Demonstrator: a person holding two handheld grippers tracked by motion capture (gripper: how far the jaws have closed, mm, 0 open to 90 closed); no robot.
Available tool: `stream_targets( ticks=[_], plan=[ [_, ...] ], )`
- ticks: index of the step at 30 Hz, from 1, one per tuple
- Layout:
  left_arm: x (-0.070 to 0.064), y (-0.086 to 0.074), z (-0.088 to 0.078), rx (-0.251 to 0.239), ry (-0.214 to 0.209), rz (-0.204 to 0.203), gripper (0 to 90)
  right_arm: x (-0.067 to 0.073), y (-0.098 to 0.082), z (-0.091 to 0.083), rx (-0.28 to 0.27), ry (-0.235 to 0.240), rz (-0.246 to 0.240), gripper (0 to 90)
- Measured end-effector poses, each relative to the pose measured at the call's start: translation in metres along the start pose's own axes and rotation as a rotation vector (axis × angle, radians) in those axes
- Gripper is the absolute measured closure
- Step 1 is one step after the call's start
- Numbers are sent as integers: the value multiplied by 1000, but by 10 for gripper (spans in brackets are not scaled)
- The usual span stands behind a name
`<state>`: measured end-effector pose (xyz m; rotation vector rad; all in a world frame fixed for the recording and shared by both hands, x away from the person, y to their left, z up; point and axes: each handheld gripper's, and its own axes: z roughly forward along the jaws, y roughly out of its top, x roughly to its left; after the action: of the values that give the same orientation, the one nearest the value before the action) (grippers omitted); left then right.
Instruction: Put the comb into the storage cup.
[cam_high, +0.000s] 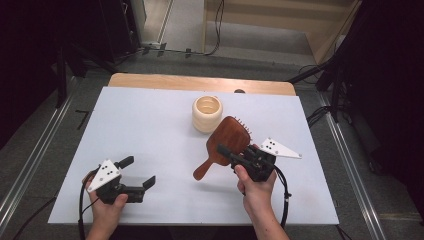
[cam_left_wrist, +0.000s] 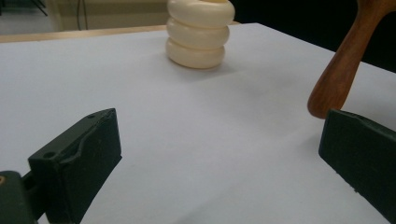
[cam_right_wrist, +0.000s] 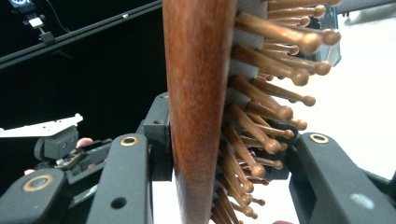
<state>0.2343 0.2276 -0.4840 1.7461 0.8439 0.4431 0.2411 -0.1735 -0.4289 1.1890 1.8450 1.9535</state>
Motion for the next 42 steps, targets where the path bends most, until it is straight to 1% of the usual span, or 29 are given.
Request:
stream_targets(
  ticks=[3,4,8,9,11,15,17,19,22,25,26,27,29,30,31,33,35,37,40,42],
  plan=[
    [7,-1,-7,-4,21,-7,0,-3,5,-1,-5,-12,-18,534],
    [10,-2,-10,1,28,1,0,-3,5,-1,-5,-12,-18,534],
    [18,-6,-16,6,45,4,0,-5,9,0,-5,-24,-32,534],
    [20,-7,-17,6,51,3,0,-5,11,1,-2,-26,-29,534],
    [23,-7,-20,7,66,8,0,-7,13,2,-9,-26,-38,535],
    [30,-8,-27,4,90,4,0,-10,18,4,-11,-37,-42,535],
    [34,-9,-30,-1,93,-3,0,-11,21,5,-9,-43,-46,535],
    [37,-9,-33,-8,99,-14,0,-12,23,6,-1,-49,-55,535],
    [42,-10,-38,-13,116,-14,0,-13,25,8,7,-62,-79,536],
    [48,-11,-43,-21,128,-19,0,-15,28,11,9,-69,-84,537],
    [49,-12,-44,-27,129,-25,0,-15,30,12,10,-69,-80,537],
    [51,-13,-45,-33,129,-39,0,-16,31,12,8,-68,-87,537],
    [53,-16,-46,-47,119,-65,0,-16,34,13,7,-70,-89,537],
    [53,-16,-45,-54,121,-69,0,-16,36,14,4,-69,-96,537],
    [52,-17,-46,-53,123,-60,0,-16,40,15,2,-72,-100,537],
    [50,-17,-44,-51,125,-46,0,-16,42,15,0,-75,-104,537],
    [50,-18,-43,-49,119,-39,0,-17,45,16,-1,-77,-108,537],
    [50,-18,-44,-53,114,-46,0,-19,50,19,5,-89,-111,537],
    [53,-19,-46,-71,112,-68,0,-21,53,20,5,-95,-112,537],
    [54,-20,-46,-76,110,-76,0,-24,56,21,1,-104,-117,537]
  ],
)
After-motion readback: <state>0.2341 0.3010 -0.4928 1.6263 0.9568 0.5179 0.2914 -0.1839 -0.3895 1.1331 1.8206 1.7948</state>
